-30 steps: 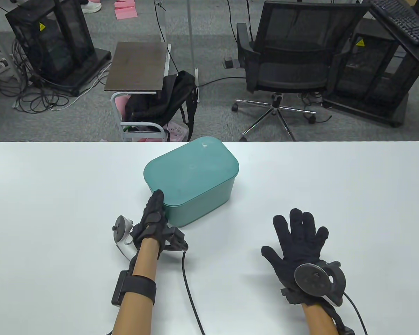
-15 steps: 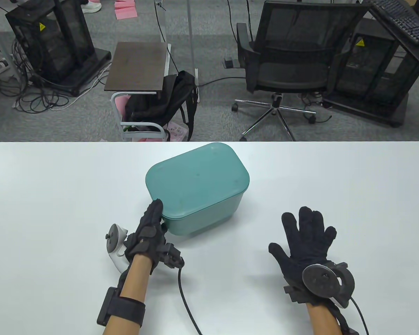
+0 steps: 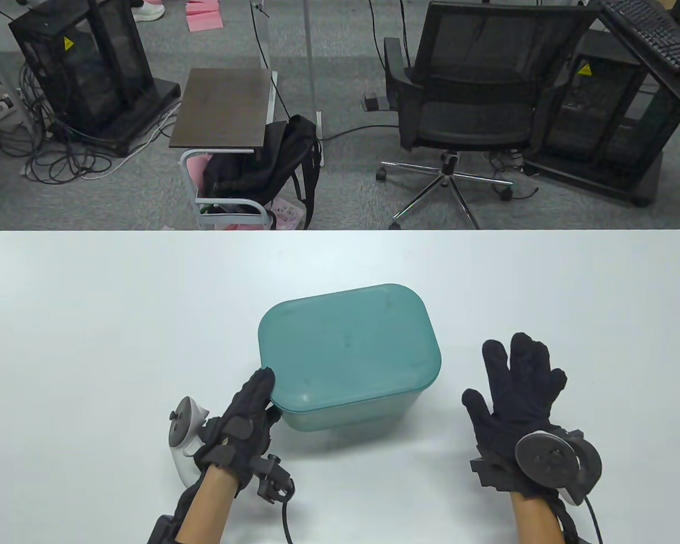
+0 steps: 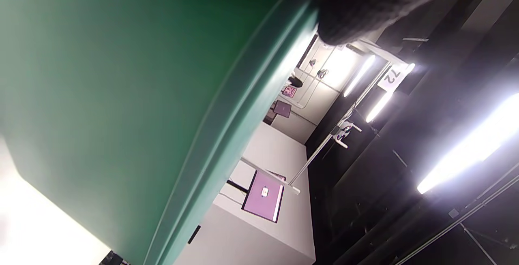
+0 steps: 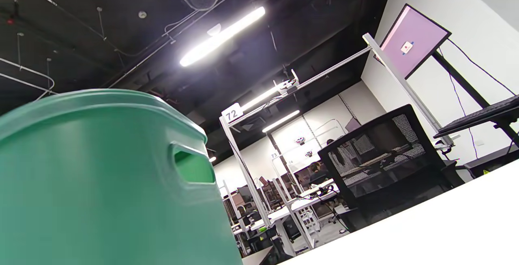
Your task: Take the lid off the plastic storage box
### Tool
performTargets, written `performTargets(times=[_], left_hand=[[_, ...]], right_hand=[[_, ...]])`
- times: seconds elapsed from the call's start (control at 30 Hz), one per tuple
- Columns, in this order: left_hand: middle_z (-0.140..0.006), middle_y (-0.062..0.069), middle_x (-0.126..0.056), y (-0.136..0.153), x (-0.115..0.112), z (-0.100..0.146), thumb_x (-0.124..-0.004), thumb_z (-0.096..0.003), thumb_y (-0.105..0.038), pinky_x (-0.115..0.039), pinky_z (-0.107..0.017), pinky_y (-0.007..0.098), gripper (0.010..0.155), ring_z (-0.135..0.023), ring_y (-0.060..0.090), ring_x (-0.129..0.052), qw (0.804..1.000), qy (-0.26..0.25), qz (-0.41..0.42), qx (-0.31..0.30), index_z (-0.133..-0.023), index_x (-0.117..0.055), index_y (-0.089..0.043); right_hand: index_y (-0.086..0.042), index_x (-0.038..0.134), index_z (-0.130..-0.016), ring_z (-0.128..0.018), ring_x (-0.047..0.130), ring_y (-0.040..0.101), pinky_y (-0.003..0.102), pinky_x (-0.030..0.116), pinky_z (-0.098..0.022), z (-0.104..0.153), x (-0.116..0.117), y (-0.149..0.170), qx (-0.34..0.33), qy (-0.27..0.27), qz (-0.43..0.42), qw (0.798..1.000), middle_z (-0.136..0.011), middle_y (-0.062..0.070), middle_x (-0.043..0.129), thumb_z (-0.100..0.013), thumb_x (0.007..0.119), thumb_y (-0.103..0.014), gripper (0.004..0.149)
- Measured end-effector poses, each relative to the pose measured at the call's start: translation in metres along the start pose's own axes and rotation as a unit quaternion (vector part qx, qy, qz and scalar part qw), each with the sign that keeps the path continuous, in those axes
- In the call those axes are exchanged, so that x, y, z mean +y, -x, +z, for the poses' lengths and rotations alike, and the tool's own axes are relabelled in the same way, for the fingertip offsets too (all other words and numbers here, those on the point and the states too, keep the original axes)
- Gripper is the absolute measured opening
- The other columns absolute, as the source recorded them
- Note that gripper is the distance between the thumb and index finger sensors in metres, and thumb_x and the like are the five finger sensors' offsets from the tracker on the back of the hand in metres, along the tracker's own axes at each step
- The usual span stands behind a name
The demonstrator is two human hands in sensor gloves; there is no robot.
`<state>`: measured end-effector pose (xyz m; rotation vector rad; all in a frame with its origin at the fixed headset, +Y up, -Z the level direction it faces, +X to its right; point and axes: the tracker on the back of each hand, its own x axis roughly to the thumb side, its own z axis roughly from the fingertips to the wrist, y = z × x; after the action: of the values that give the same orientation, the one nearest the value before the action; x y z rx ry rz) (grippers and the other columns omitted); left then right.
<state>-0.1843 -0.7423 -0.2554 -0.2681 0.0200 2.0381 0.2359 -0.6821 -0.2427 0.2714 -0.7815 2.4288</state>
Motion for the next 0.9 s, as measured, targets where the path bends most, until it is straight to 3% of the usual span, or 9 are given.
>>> performTargets(times=[0.33, 0.9], left_hand=[[-0.114, 0.025, -0.007, 0.024, -0.01, 0.01, -0.065, -0.0581, -0.059, -0.022, -0.065, 0.066, 0.067, -0.099, 0.052, -0.009, 0.999, 0.033, -0.017, 0.036, -0.097, -0.059, -0.004], [-0.114, 0.024, -0.006, 0.05, 0.004, 0.008, -0.064, -0.0583, -0.06, -0.023, -0.066, 0.066, 0.068, -0.1, 0.051, -0.008, 0.997, 0.039, 0.006, 0.064, -0.098, -0.058, -0.006]], right_hand=[[-0.027, 0.04, -0.116, -0.107, 0.025, 0.05, 0.078, 0.022, -0.062, 0.001, -0.005, 0.003, 0.008, 0.011, -0.02, 1.0, -0.122, 0.018, 0.028, -0.055, 0.04, -0.074, 0.077], [-0.026, 0.042, -0.116, -0.107, 0.027, 0.05, 0.078, 0.023, -0.062, 0.001, -0.003, 0.001, 0.015, -0.002, -0.024, 1.0, -0.122, 0.018, 0.029, -0.056, 0.041, -0.073, 0.076]])
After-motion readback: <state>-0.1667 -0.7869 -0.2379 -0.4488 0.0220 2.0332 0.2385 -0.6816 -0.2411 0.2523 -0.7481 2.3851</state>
